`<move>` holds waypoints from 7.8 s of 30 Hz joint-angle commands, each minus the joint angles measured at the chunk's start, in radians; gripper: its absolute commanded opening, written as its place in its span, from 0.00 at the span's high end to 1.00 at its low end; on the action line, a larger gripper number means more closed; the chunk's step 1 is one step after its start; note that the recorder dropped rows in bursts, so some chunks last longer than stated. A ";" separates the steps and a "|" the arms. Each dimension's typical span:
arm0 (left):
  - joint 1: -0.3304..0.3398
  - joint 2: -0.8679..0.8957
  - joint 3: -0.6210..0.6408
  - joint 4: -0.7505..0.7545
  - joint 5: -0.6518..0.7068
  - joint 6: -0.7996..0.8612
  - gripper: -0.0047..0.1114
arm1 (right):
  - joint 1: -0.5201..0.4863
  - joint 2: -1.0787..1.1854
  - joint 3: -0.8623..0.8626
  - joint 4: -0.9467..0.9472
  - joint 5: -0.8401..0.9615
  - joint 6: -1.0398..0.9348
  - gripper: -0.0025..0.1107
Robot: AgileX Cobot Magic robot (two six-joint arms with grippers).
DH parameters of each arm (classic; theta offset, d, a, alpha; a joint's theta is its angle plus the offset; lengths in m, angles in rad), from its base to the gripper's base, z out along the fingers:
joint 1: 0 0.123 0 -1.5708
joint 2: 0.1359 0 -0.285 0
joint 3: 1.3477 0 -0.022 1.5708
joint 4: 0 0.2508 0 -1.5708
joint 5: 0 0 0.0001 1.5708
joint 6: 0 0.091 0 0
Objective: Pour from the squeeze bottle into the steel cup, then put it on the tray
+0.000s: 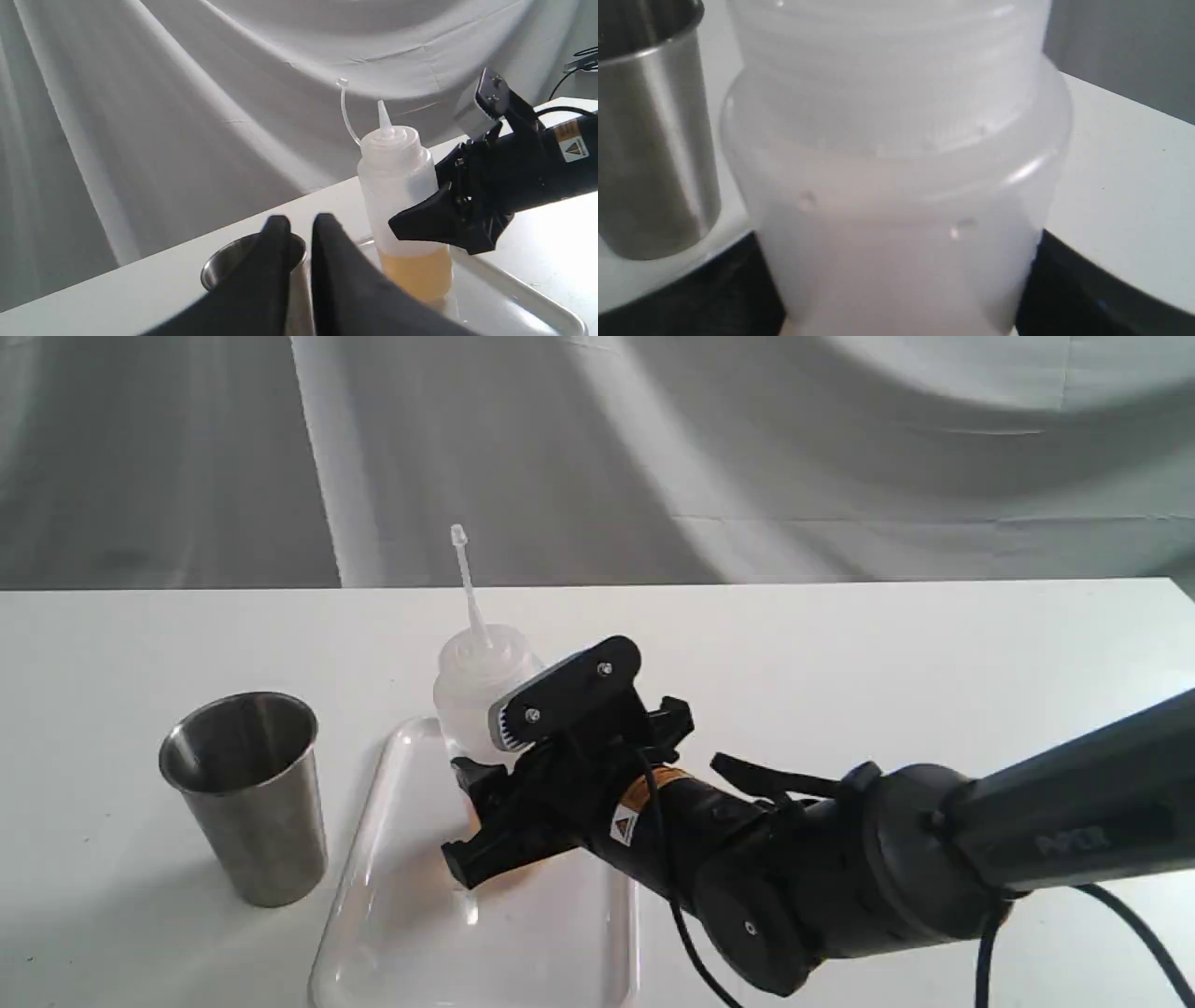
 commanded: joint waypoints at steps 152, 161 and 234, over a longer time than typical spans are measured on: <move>0.002 0.003 0.004 -0.002 -0.006 -0.003 0.89 | -0.339 -1.680 0.764 0.168 0.718 -0.419 0.98; 0.002 0.003 0.004 -0.002 -0.006 -0.003 0.89 | -0.527 -1.973 0.908 0.174 0.738 -0.419 0.98; 0.002 0.003 0.004 -0.002 -0.006 -0.003 0.89 | -0.630 -2.064 1.004 0.117 0.933 -0.286 0.98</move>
